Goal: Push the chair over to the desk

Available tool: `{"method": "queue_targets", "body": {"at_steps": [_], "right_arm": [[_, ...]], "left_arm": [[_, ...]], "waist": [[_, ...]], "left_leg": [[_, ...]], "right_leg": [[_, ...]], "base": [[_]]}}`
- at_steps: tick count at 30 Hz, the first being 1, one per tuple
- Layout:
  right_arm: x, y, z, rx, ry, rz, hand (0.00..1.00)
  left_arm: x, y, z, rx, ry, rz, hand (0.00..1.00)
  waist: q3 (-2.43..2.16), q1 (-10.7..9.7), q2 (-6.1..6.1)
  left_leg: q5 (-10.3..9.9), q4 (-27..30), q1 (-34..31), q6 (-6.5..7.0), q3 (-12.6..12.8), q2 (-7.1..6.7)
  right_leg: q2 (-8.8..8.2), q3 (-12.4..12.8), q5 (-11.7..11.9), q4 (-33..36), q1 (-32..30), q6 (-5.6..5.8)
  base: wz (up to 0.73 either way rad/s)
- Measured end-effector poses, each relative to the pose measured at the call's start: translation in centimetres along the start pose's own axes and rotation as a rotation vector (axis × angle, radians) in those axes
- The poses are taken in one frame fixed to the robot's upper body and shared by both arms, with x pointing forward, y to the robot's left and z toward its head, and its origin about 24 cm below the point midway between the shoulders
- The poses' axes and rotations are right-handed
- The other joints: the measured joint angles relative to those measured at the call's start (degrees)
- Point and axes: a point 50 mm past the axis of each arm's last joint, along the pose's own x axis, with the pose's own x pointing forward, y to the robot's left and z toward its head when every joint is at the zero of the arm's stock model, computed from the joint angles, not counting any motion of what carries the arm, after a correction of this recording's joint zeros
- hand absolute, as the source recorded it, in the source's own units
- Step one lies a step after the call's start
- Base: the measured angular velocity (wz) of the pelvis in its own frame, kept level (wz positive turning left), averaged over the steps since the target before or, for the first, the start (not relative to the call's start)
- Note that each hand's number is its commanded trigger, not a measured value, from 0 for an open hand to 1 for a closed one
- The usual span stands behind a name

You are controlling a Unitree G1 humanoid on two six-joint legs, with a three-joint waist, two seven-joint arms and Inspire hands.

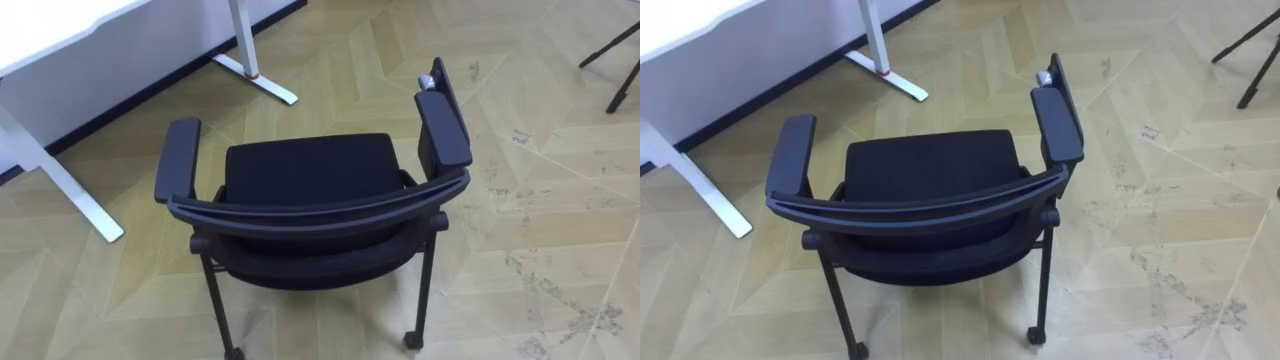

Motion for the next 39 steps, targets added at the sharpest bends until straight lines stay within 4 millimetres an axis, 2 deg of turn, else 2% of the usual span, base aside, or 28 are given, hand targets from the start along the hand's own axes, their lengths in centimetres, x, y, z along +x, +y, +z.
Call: {"method": "queue_targets", "body": {"at_steps": [6,19,22,26,28,29,30,31,34,37,39], "right_arm": [[0.0,-0.1,0.0,0.029,-0.001,-0.005,0.0],[0.0,-0.9,-0.5,0.115,0.022,-0.058,0.0],[0.0,-1.0,0.1,0.134,-0.001,-0.06,0.0],[0.0,-0.9,0.4,0.117,-0.01,-0.062,0.0],[0.0,-0.9,0.3,0.102,-0.008,-0.064,0.0],[0.0,-1.0,0.2,0.1,-0.005,-0.068,0.0],[0.0,-1.2,0.2,0.111,-0.007,-0.075,0.0],[0.0,-1.4,0.2,0.117,-0.008,-0.08,0.0],[0.0,-2.2,0.8,0.076,-0.021,-0.112,0.0],[-0.1,-3.2,0.8,0.05,-0.023,-0.164,0.0],[-0.2,-3.9,0.8,0.046,-0.022,-0.193,0.0]], "left_arm": [[-0.1,0.1,-0.3,-0.001,0.003,0.059,0.0],[-0.4,1.2,-1.8,-0.049,0.051,0.163,0.0],[-0.6,1.7,-2.5,-0.062,0.074,0.208,0.0],[-1.0,2.4,-3.7,-0.082,0.117,0.28,0.0],[-1.2,2.8,-4.1,-0.099,0.134,0.319,0.0],[-1.3,3.2,-4.4,-0.105,0.145,0.348,0.0],[-1.3,3.8,-4.3,-0.113,0.151,0.383,0.0],[-1.3,4.2,-4.1,-0.116,0.15,0.401,0.0],[-1.0,5.9,-1.9,-0.049,0.087,0.489,0.0],[-0.8,7.5,1.0,0.051,-0.014,0.585,0.0],[-0.9,8.3,5.1,0.132,-0.174,0.666,0.0]], "waist": [[-0.24,-0.09,-0.33],[-0.03,-0.12,-1.12],[-0.13,-0.01,-1.37],[-0.56,0.63,-1.36],[-0.5,0.58,-1.43],[-0.23,0.56,-1.02],[-0.17,0.57,-0.91],[-0.16,0.49,-0.8],[0.02,0.06,0.07],[-0.2,-0.34,1.64],[-0.27,-0.59,2.58]], "left_leg": [[0.0,-0.36,0.28,0.0,-0.03,-0.08],[0.01,-0.81,1.54,0.02,-0.01,-0.13],[0.01,-0.87,1.45,0.02,-0.01,-0.17],[-0.01,-0.89,1.45,0.0,-0.09,-0.3],[0.0,-1.05,2.0,0.0,-0.2,-0.31],[-0.03,-1.08,2.65,-0.03,-0.28,-0.32],[-0.05,-1.08,3.1,-0.07,-0.5,-0.32],[-0.06,-1.05,3.14,-0.09,-0.73,-0.33],[-0.05,-0.83,2.7,-0.06,-1.47,-0.43],[0.01,-0.63,2.74,0.06,-1.52,-0.46],[0.13,-0.17,2.07,0.23,-1.8,-0.55]], "right_leg": [[-0.01,0.11,0.0,0.04,0.06,0.0],[-0.01,0.22,0.01,0.11,1.09,0.0],[-0.02,0.29,-0.05,-0.07,0.97,0.09],[-0.1,0.22,-0.05,-0.15,1.02,0.09],[-0.08,0.21,-0.05,-0.07,1.52,0.09],[-0.08,0.16,-0.05,-0.08,2.21,0.09],[-0.06,0.12,-0.05,-0.06,2.7,0.09],[-0.04,0.05,-0.05,-0.07,2.86,0.09],[-0.02,-0.03,-0.05,-0.05,2.8,0.09],[-0.02,0.32,-0.04,0.06,2.84,0.08],[-0.01,0.44,-0.04,0.01,2.55,0.09]], "base": [[0.0],[0.0],[0.0],[0.0],[0.02],[0.04],[0.07],[0.11],[0.08],[-0.03],[0.07]]}}
